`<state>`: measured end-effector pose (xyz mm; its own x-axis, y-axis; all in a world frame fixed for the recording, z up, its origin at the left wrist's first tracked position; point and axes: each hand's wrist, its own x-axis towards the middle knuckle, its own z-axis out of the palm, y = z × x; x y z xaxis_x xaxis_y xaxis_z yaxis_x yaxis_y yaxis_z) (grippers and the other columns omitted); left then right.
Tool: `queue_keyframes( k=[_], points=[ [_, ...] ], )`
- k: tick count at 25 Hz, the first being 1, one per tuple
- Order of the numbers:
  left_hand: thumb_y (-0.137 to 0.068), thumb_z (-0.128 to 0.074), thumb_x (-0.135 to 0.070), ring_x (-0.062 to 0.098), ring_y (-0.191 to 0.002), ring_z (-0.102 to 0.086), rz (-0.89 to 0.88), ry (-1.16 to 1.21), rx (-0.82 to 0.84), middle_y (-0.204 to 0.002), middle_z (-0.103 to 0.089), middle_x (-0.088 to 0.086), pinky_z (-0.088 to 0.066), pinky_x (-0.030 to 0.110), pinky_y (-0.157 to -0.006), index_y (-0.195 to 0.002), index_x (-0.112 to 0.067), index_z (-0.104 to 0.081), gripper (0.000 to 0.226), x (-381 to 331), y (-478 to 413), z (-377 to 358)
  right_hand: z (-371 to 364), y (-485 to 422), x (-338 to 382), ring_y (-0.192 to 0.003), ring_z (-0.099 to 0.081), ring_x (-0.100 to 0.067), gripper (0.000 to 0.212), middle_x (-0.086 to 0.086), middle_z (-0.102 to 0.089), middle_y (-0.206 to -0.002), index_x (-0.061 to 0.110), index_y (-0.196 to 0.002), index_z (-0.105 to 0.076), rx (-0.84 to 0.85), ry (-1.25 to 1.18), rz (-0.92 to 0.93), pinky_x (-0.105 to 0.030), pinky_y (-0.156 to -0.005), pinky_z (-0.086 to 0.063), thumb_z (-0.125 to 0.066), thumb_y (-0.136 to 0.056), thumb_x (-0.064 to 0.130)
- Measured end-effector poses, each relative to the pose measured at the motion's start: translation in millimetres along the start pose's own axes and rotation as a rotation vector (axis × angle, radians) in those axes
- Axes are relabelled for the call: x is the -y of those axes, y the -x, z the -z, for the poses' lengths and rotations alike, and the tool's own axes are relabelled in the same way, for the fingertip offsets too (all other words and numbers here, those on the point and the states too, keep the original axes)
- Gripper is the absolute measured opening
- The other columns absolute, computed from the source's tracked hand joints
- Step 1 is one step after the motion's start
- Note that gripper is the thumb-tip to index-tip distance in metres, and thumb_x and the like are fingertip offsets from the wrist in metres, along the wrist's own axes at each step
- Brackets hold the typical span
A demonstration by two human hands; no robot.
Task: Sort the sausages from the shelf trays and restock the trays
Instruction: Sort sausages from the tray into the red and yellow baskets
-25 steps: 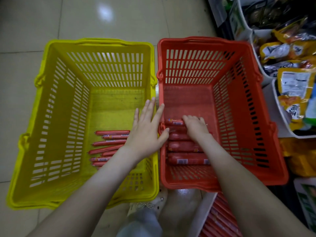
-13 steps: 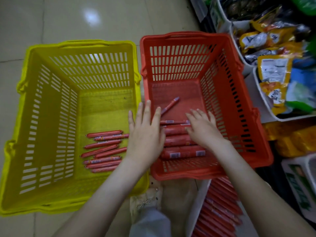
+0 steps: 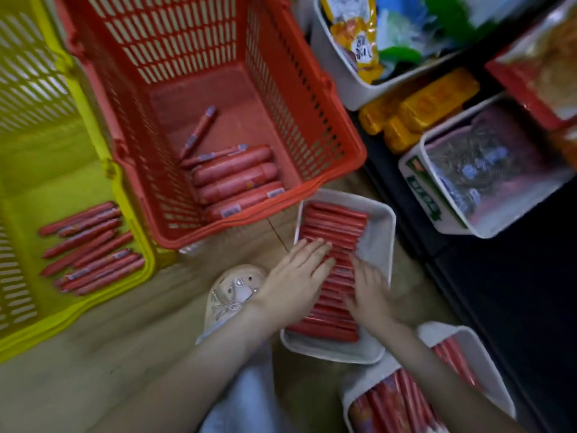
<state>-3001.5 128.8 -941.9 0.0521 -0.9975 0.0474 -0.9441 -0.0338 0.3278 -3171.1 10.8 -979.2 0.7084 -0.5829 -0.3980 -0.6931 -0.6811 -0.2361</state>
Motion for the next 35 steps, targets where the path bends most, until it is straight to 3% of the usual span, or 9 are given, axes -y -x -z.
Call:
queue_keyframes(
  k=[2, 4, 6, 12, 18, 21, 26, 31, 35],
  points=[
    [-0.076, -0.067, -0.037, 0.030, -0.136, -0.038, 0.069, -0.037, 0.219, -0.148, -0.039, 0.016, -0.024, 0.043, -0.114, -0.137, -0.010, -0.049, 0.070, 0, -3, -17, -21, 3, -5, -0.122, -0.050, -0.034, 0.088, -0.016, -0.050, -0.135, 0.007, -0.143, -0.033, 0.141, 0.058, 0.011, -0.046, -0.102, -0.039, -0.075, -0.068, 0.027],
    [-0.089, -0.052, -0.048, 0.029, -0.147, -0.004, 0.097, -0.123, 0.399, -0.158, 0.001, 0.015, 0.000, 0.049, -0.116, -0.152, -0.012, -0.012, 0.083, 9, -2, -35, -31, -2, -5, -0.124, -0.043, -0.031, 0.093, -0.016, -0.048, -0.135, 0.008, -0.142, -0.036, 0.182, 0.103, 0.032, -0.048, -0.103, -0.037, -0.080, -0.065, 0.032],
    [-0.096, -0.034, -0.050, 0.027, -0.144, 0.019, 0.089, -0.184, 0.513, -0.157, 0.019, 0.014, 0.021, 0.052, -0.107, -0.151, -0.012, 0.008, 0.079, 16, -4, -40, -32, -10, -7, -0.123, -0.043, -0.030, 0.093, -0.015, -0.047, -0.134, 0.007, -0.141, -0.037, 0.188, 0.109, 0.027, -0.046, -0.104, -0.036, -0.081, -0.064, 0.034],
    [-0.096, -0.031, -0.048, 0.027, -0.144, 0.022, 0.181, -0.264, 0.552, -0.158, 0.013, 0.014, 0.024, 0.056, -0.106, -0.150, -0.006, 0.006, 0.078, 6, -8, -49, -28, -12, -13, -0.137, -0.022, -0.028, 0.085, -0.012, -0.026, -0.147, 0.009, -0.148, -0.018, 0.223, 0.068, 0.103, -0.038, -0.115, -0.012, -0.065, -0.083, 0.037],
    [-0.091, -0.040, -0.046, 0.025, -0.146, 0.013, 0.219, -0.237, 0.513, -0.159, 0.002, 0.012, 0.019, 0.055, -0.110, -0.152, -0.007, -0.004, 0.080, 4, -6, -54, -25, -22, -4, -0.133, -0.022, -0.024, 0.090, -0.007, -0.024, -0.144, 0.008, -0.148, -0.010, 0.262, 0.179, 0.095, -0.034, -0.113, -0.014, -0.061, -0.083, 0.044],
    [-0.088, -0.046, -0.041, 0.025, -0.147, -0.001, 0.210, -0.258, 0.476, -0.158, -0.013, 0.012, 0.008, 0.056, -0.113, -0.150, -0.007, -0.020, 0.075, 6, -3, -56, -23, -25, 2, -0.126, -0.030, -0.024, 0.089, -0.007, -0.033, -0.137, 0.006, -0.146, -0.017, 0.239, 0.217, 0.108, -0.032, -0.109, -0.016, -0.065, -0.080, 0.041],
    [-0.087, -0.043, -0.040, 0.024, -0.147, 0.004, 0.196, -0.274, 0.465, -0.160, -0.005, 0.011, 0.006, 0.057, -0.115, -0.151, -0.008, -0.012, 0.078, 6, -1, -58, -20, -31, 3, -0.120, -0.036, -0.024, 0.064, -0.006, -0.043, -0.127, 0.011, -0.126, -0.045, 0.212, 0.237, 0.173, -0.034, -0.107, -0.016, -0.073, -0.074, 0.037],
    [-0.083, -0.047, -0.041, 0.024, -0.147, -0.009, 0.174, -0.326, 0.388, -0.157, -0.018, 0.012, -0.002, 0.056, -0.115, -0.149, -0.008, -0.024, 0.077, 10, 3, -64, -20, -39, 4, -0.143, -0.008, -0.030, 0.113, -0.012, -0.013, -0.153, 0.018, -0.150, -0.008, 0.263, 0.195, 0.121, -0.043, -0.117, 0.000, -0.080, -0.065, 0.039],
    [-0.088, -0.042, -0.040, 0.025, -0.147, -0.002, 0.168, -0.296, 0.411, -0.159, -0.009, 0.012, 0.002, 0.056, -0.116, -0.151, -0.008, -0.016, 0.075, 10, 2, -64, -5, -69, 7, -0.131, -0.031, -0.027, 0.106, -0.012, -0.033, -0.140, 0.009, -0.145, -0.019, 0.313, 0.236, 0.062, -0.033, -0.110, -0.017, -0.082, -0.064, 0.034]
  ],
)
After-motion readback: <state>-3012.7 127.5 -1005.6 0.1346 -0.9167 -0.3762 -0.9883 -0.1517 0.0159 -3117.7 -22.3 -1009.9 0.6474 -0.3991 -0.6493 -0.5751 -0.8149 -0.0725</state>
